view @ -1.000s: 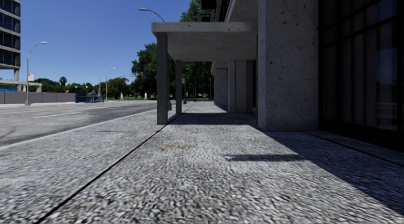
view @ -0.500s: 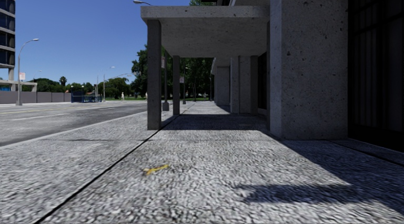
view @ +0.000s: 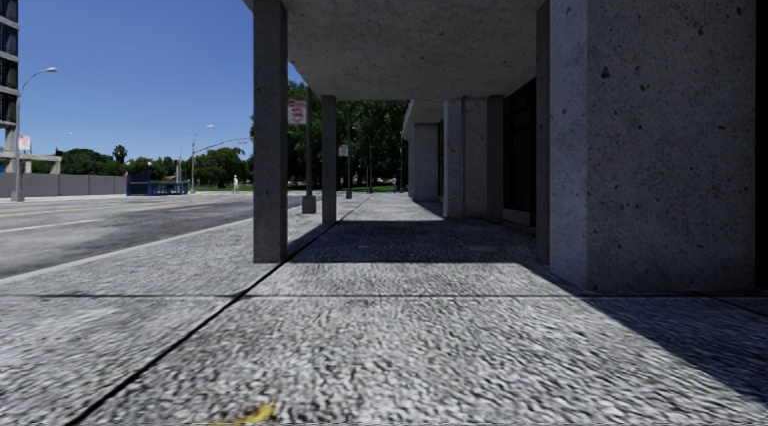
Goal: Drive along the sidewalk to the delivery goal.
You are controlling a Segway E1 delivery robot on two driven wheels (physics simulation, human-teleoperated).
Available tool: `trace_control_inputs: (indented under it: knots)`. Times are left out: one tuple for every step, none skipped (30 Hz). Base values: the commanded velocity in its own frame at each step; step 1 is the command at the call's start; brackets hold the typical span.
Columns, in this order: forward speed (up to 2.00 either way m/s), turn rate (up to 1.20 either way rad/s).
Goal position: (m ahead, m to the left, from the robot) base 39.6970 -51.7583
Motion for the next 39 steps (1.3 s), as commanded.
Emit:
trace_control_inputs:
  knots:
    - [2.0,0.0]
    - [2.0,0.0]
    - [2.0,0.0]
    - [2.0,0.0]
    - [2.0,0.0]
    - [2.0,0.0]
    - [2.0,0.0]
    - [2.0,0.0]
    - [2.0,0.0]
    - [2.0,0.0]
    - [2.0,0.0]
    - [2.0,0.0]
    - [2.0,0.0]
    - [2.0,0.0]
    - [2.0,0.0]
    - [2.0,0.0]
    - [2.0,0.0]
    - [2.0,0.0]
    - [2.0,0.0]
    - [2.0,0.0]
    - [2.0,0.0]
    - [2.0,0.0]
    - [2.0,0.0]
    - [2.0,0.0]
    - [2.0,0.0]
    - [2.0,0.0]
    - [2.0,0.0]
    - [2.0,0.0]
    - [2.0,0.0]
    - [2.0,0.0]
    - [2.0,0.0]
    - [2.0,0.0]
    - [2.0,0.0]
    - [2.0,0.0]
    - [2.0,0.0]
    - [2.0,0.0]
    - [2.0,0.0]
    - [2.0,0.0]
    - [2.0,0.0]
